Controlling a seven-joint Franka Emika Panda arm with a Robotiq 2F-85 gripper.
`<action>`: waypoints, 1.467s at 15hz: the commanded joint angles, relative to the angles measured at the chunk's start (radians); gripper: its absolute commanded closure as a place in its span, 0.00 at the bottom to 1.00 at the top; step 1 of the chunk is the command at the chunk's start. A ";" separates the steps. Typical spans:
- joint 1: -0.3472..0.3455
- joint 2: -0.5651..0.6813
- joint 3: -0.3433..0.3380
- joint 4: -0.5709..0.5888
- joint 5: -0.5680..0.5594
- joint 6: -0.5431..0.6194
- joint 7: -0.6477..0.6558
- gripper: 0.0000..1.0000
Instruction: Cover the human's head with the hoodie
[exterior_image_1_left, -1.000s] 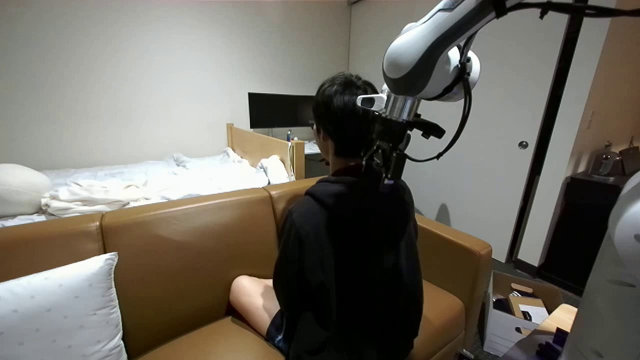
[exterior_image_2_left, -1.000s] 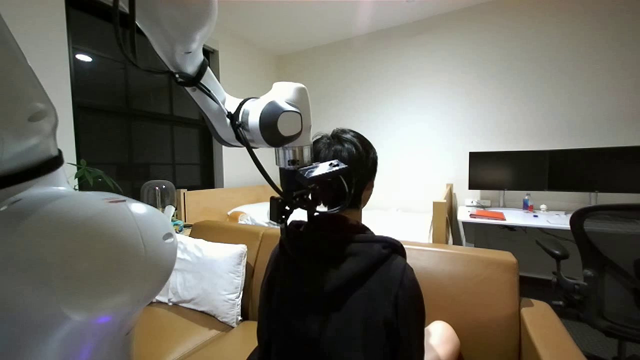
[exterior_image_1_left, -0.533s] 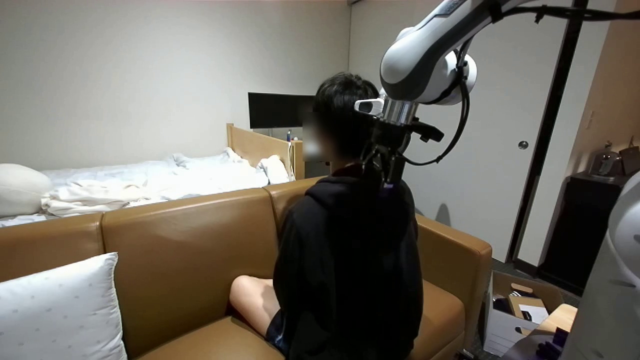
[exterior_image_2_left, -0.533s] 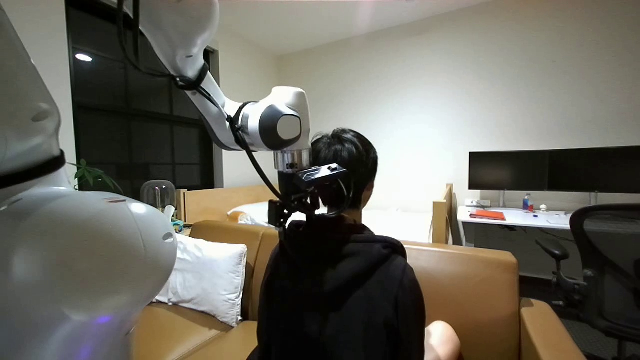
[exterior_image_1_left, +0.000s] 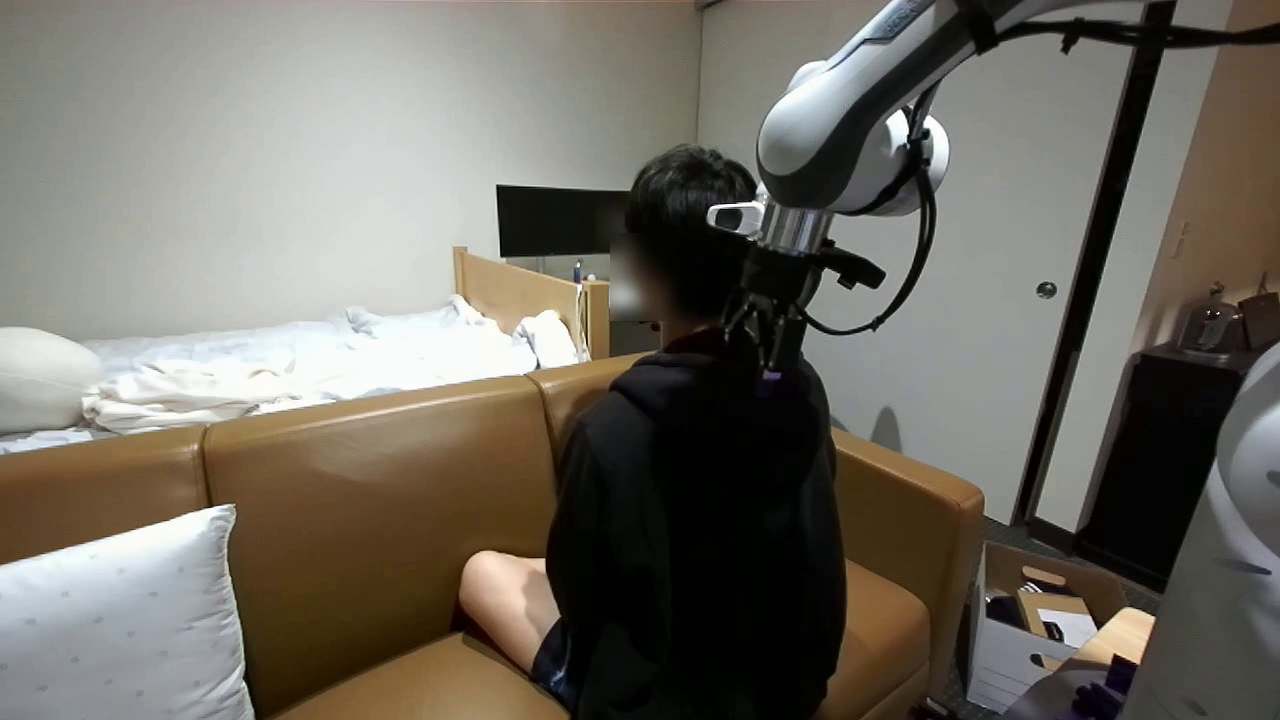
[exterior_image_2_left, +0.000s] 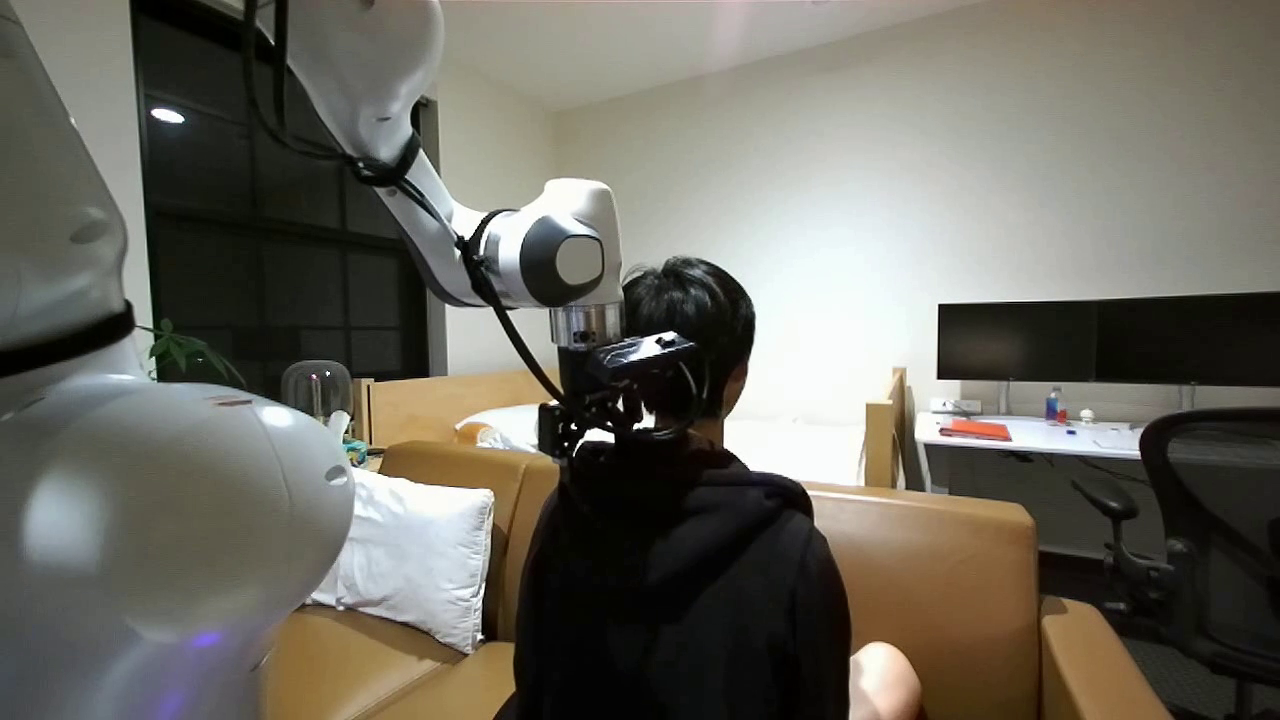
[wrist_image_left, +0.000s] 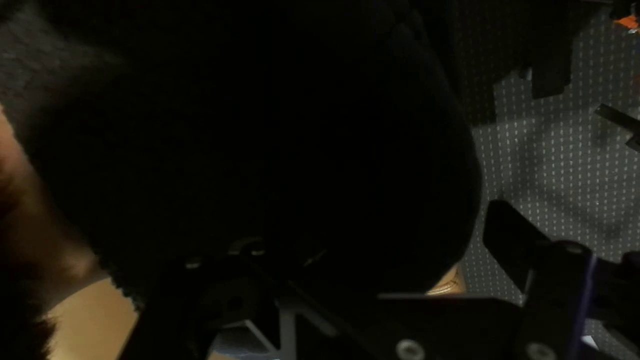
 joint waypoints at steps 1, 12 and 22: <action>-0.016 0.018 0.016 0.004 -0.031 0.033 0.053 0.32; -0.021 0.014 0.020 0.005 -0.078 0.058 0.112 0.99; -0.036 -0.009 0.004 0.031 -0.122 0.078 0.157 0.98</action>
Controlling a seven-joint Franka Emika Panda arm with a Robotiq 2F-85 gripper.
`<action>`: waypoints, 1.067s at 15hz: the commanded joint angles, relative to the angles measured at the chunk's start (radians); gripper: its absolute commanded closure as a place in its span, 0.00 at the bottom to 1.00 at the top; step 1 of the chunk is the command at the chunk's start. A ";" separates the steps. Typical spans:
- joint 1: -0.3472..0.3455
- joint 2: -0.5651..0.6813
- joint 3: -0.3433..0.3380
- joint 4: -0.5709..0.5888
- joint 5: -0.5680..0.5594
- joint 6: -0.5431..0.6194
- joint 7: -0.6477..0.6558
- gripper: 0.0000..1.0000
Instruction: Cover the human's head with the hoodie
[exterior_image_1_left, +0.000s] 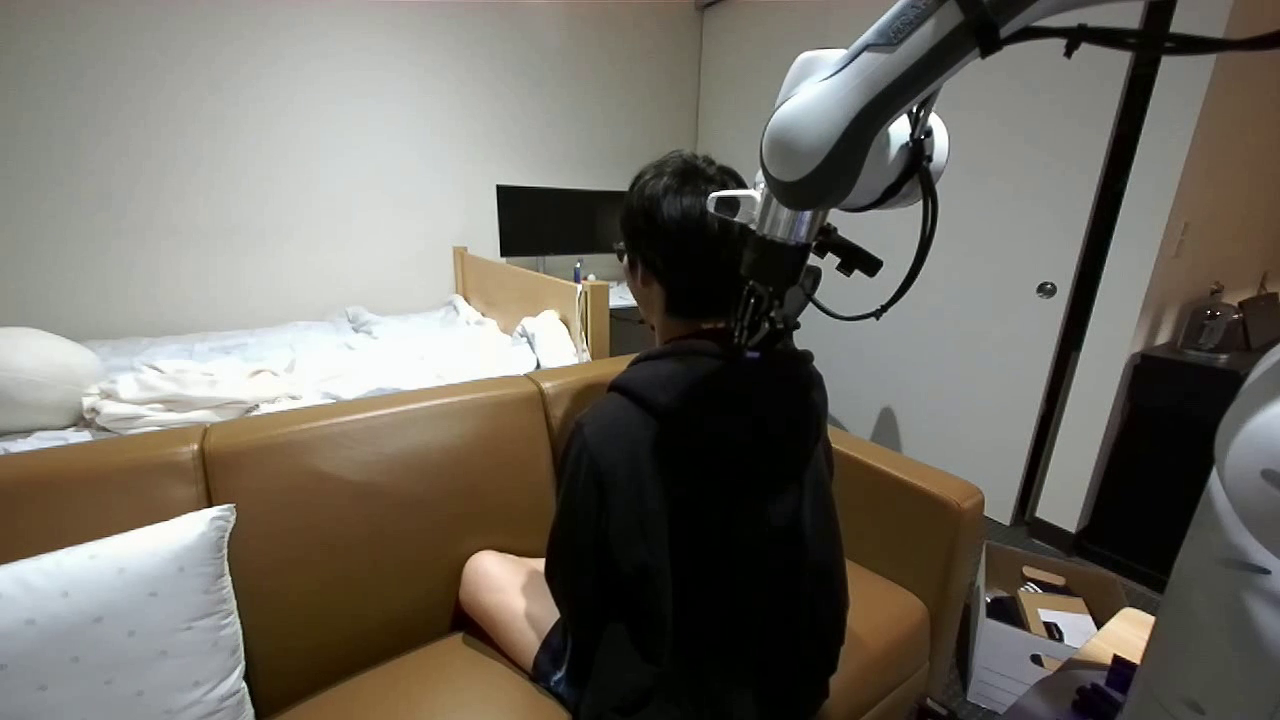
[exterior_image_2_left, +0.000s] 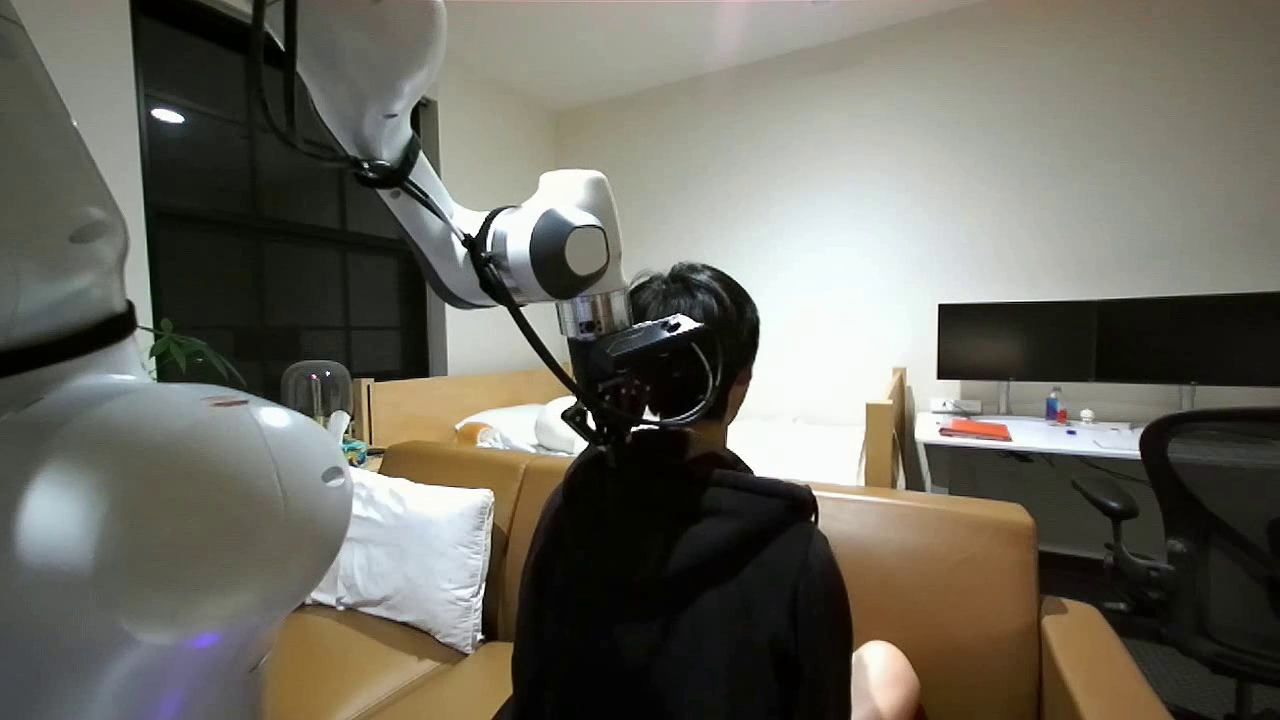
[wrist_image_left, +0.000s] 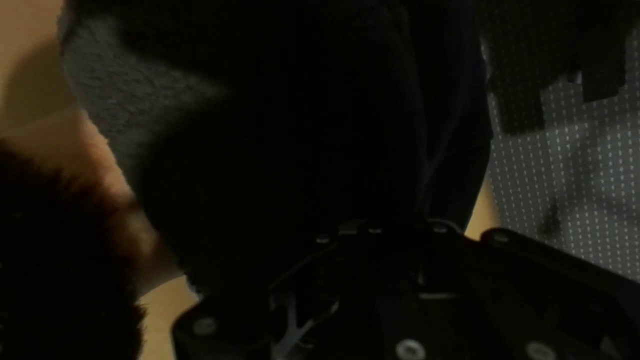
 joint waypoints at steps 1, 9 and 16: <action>-0.019 -0.017 -0.002 0.019 -0.017 0.011 0.023 0.98; -0.020 -0.031 -0.023 0.070 -0.005 -0.015 0.005 0.98; -0.017 -0.057 -0.042 0.108 0.003 -0.047 -0.008 0.98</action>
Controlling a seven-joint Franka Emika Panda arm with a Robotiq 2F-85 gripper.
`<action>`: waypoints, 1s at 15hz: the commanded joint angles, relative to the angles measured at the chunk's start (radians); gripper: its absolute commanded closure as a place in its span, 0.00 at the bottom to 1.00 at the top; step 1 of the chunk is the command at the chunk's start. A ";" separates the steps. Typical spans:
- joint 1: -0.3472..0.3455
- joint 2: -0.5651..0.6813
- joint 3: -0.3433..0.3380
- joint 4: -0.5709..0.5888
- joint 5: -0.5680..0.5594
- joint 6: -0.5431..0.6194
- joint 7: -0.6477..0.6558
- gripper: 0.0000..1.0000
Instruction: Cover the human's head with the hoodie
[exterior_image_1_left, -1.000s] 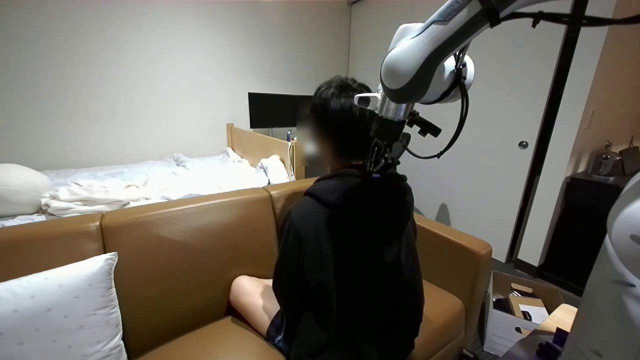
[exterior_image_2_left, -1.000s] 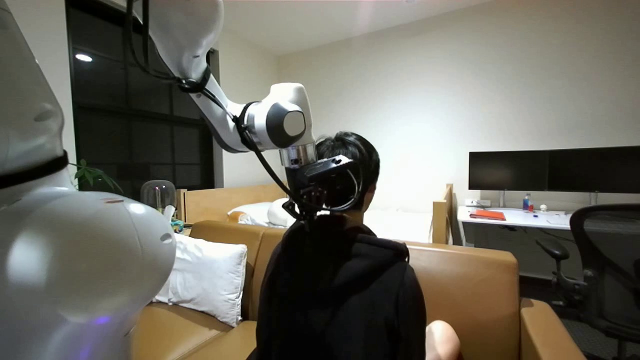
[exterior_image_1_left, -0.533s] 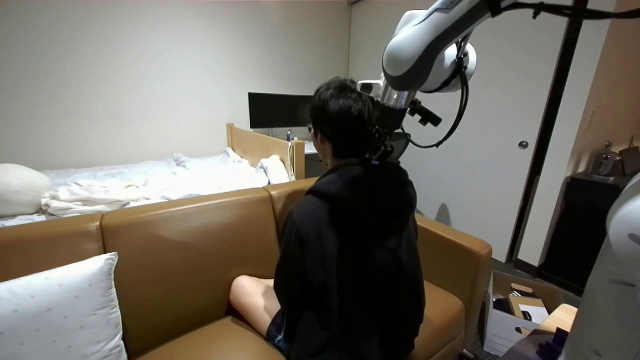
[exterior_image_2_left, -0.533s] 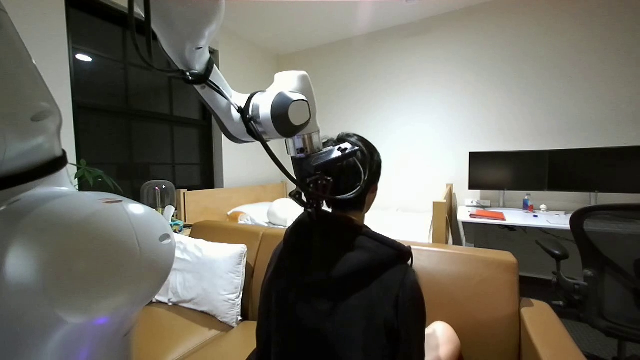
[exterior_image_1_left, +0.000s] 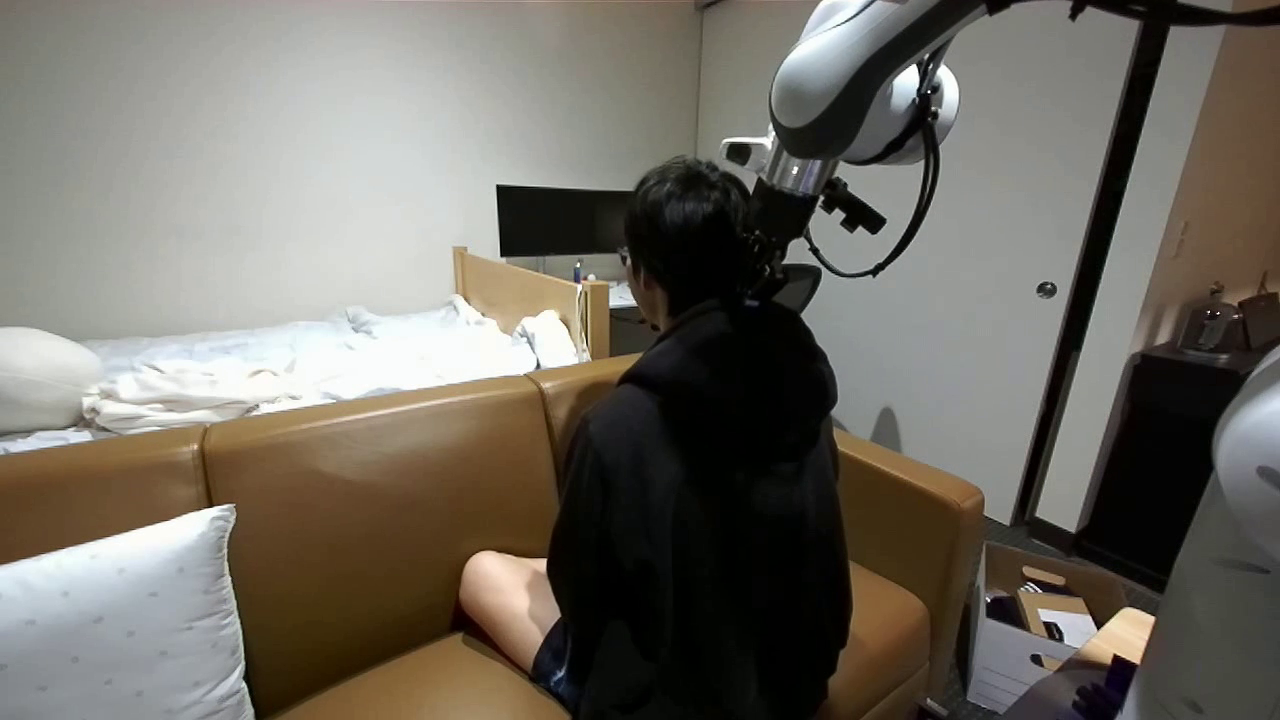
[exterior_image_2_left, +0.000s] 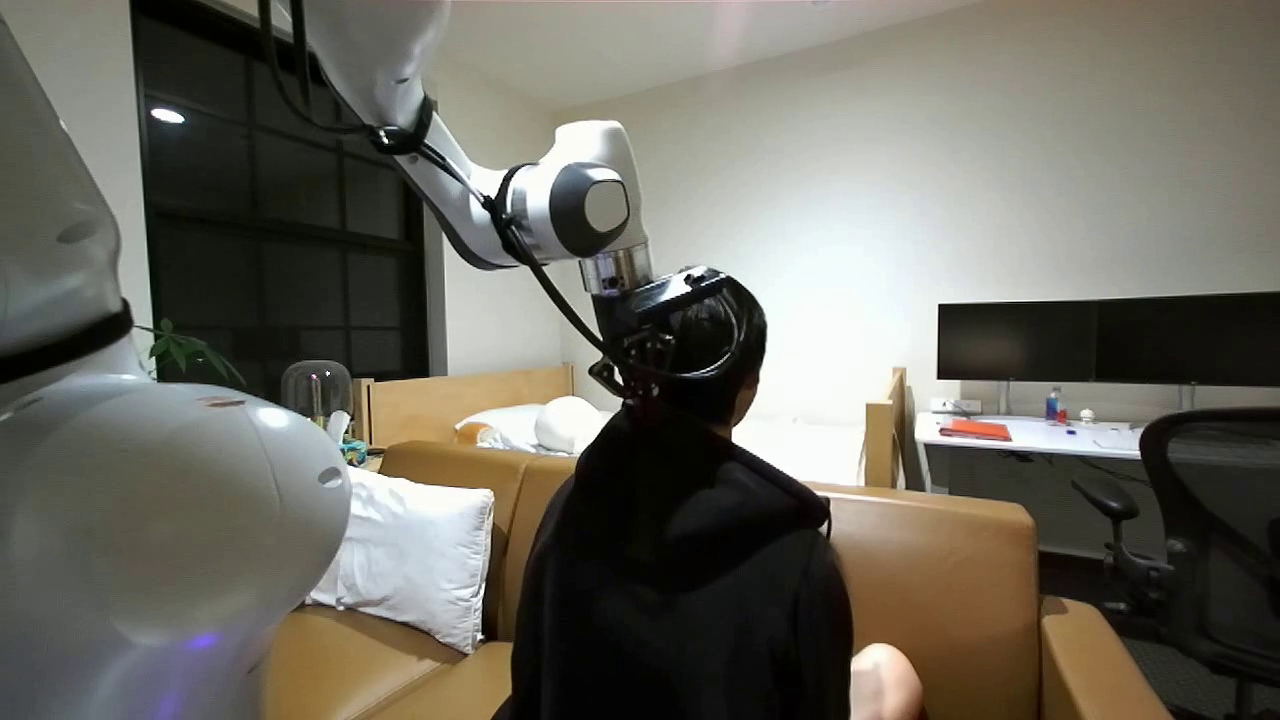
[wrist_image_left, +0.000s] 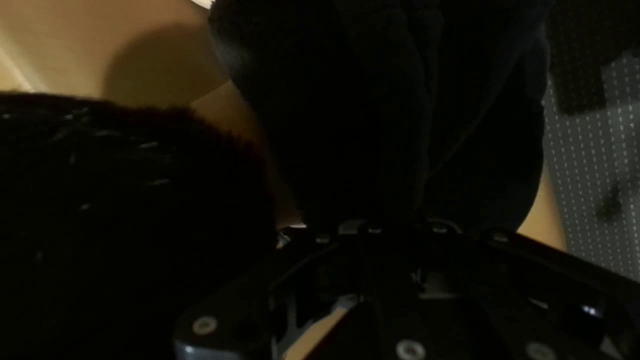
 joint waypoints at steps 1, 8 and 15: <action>-0.001 -0.045 -0.011 0.017 0.009 -0.043 -0.018 0.98; 0.007 -0.113 -0.028 0.041 0.012 -0.095 -0.026 0.98; 0.004 -0.142 -0.050 0.075 0.010 -0.114 -0.032 0.98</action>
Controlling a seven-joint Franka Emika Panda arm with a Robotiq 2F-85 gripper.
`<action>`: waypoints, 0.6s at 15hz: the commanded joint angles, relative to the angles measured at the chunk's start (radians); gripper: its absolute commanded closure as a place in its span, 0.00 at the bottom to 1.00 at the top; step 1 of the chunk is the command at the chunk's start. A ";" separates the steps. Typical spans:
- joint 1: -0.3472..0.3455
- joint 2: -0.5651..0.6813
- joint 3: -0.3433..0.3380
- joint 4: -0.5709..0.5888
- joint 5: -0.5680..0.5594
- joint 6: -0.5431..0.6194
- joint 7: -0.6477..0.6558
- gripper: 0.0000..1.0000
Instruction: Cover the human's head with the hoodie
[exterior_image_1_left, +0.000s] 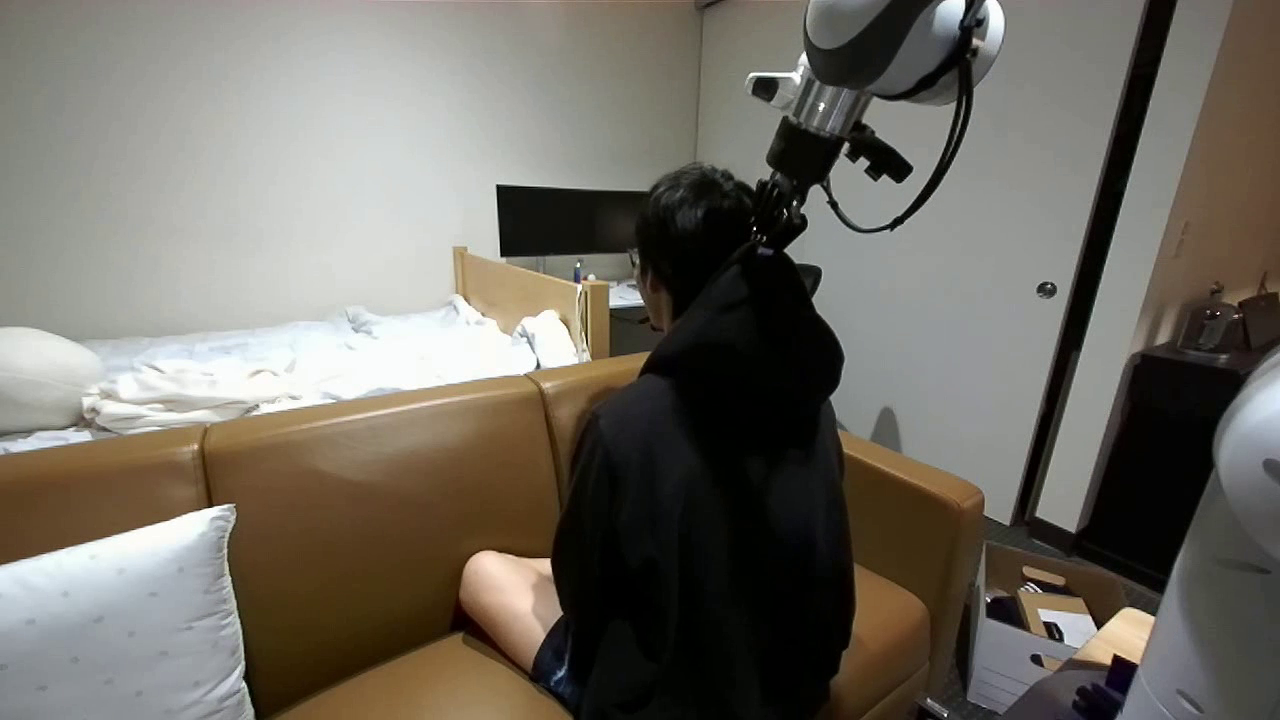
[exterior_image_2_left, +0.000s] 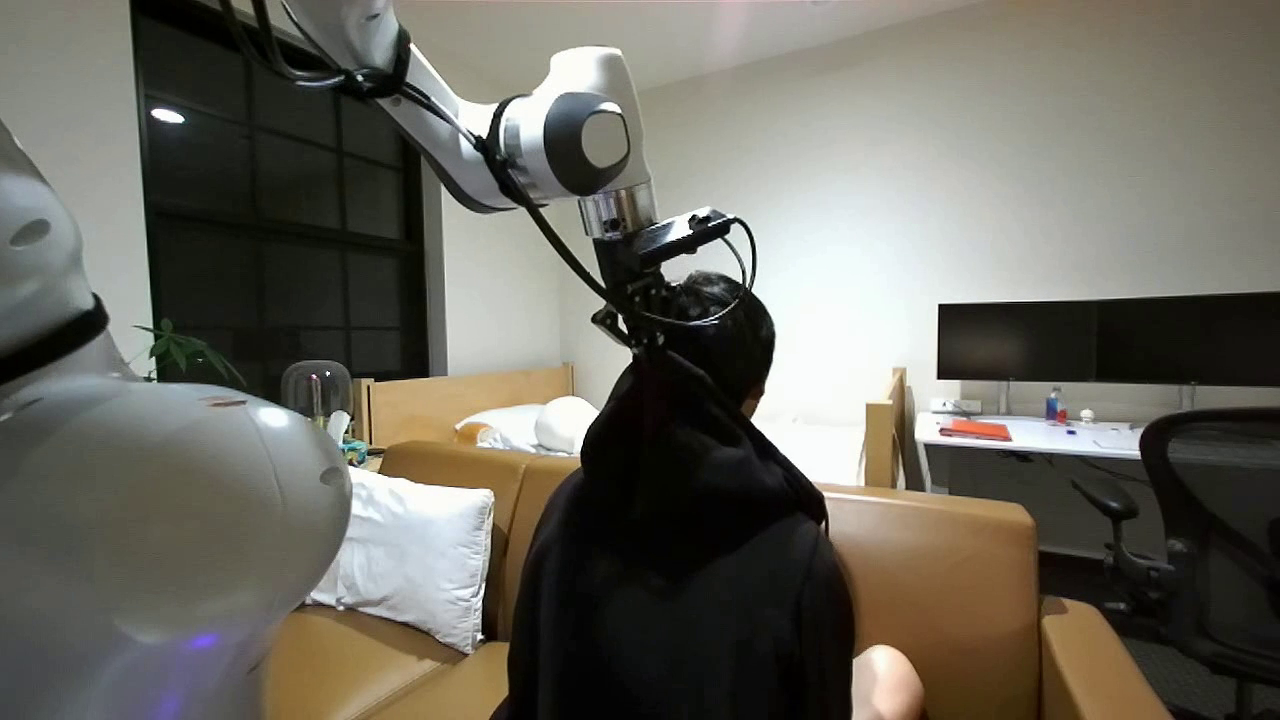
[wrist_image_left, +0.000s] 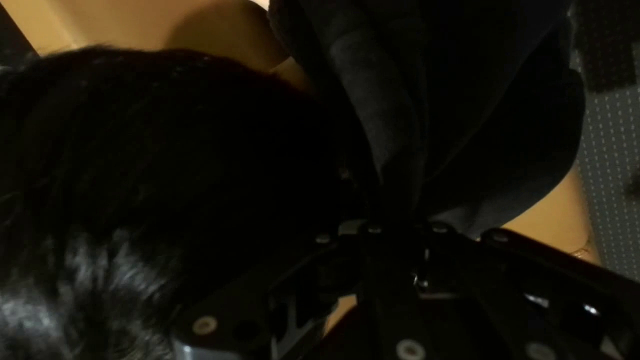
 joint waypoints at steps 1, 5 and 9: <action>-0.004 -0.032 -0.023 0.032 0.008 -0.028 -0.034 0.98; -0.009 -0.040 -0.041 0.061 0.005 -0.047 -0.038 0.98; -0.014 -0.046 -0.053 0.084 0.003 -0.077 -0.039 0.98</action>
